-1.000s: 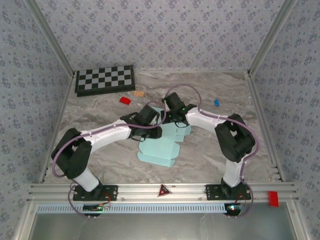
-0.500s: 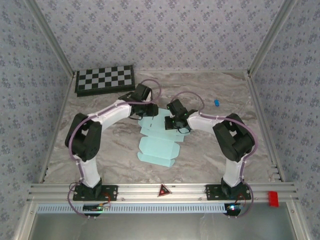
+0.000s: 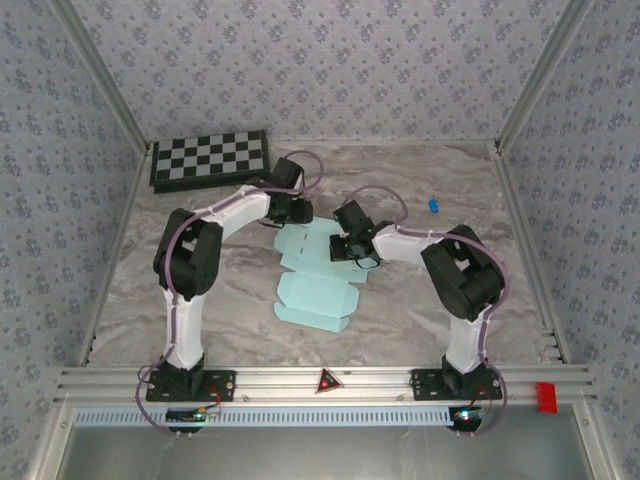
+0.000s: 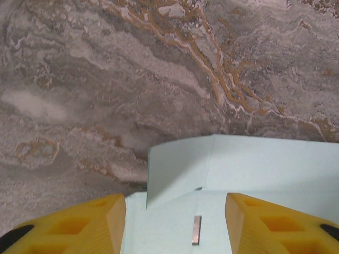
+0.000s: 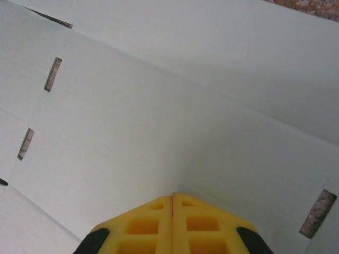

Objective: Fold the paper box

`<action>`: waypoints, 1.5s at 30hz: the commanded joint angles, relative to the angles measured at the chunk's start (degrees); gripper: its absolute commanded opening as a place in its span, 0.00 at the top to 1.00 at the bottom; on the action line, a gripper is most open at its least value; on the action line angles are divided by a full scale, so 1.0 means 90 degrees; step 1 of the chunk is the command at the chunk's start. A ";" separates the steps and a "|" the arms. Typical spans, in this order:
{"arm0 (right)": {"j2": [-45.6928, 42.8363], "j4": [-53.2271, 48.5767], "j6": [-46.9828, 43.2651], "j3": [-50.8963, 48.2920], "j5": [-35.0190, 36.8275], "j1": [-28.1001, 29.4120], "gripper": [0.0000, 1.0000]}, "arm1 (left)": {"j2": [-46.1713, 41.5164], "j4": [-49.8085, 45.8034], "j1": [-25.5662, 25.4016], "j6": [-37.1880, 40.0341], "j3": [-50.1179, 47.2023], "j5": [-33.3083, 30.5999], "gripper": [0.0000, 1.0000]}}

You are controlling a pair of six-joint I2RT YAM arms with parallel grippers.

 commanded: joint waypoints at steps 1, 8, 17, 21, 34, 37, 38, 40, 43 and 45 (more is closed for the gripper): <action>0.0234 -0.0139 0.0088 -0.0101 0.0095 0.0075 1.00 | 0.0322 -0.0372 0.0051 0.0269 0.0391 0.0060 0.48; 0.0260 -0.0170 0.0100 -0.0061 0.0110 0.0097 1.00 | 0.0481 -0.0418 0.0051 0.0390 0.0630 0.0417 0.53; 0.0326 -0.0219 0.0085 -0.0006 0.0126 0.0102 1.00 | 0.0070 -0.0219 0.0048 0.0608 0.0450 0.0629 0.60; 0.0373 -0.0224 0.0076 -0.0005 0.0121 0.0111 1.00 | 0.0038 -0.0124 0.0041 0.0731 0.0454 0.0898 0.65; 0.0418 -0.0232 0.0048 -0.0014 0.0078 0.0112 1.00 | 0.0650 -0.0061 0.0020 0.0602 0.0854 0.2076 0.65; 0.0414 -0.0231 0.0047 -0.0023 0.0074 0.0118 1.00 | 0.0773 -0.0119 0.0024 0.0557 0.0953 0.2242 0.65; 0.0411 -0.0231 0.0041 -0.0024 0.0075 0.0115 1.00 | 0.0803 -0.0151 0.0032 0.0557 0.0986 0.2265 0.65; 0.0407 -0.0221 0.0047 -0.0023 0.0069 0.0117 1.00 | 0.0835 -0.0204 0.0028 0.0551 0.1029 0.2230 0.64; 0.0407 -0.0226 0.0048 -0.0031 0.0083 0.0115 1.00 | 0.0793 -0.0263 0.0041 0.0576 0.1026 0.2159 0.63; 0.0394 -0.0247 0.0041 -0.0042 0.0085 0.0113 1.00 | 0.0679 -0.0272 0.0063 0.0593 0.0970 0.2111 0.63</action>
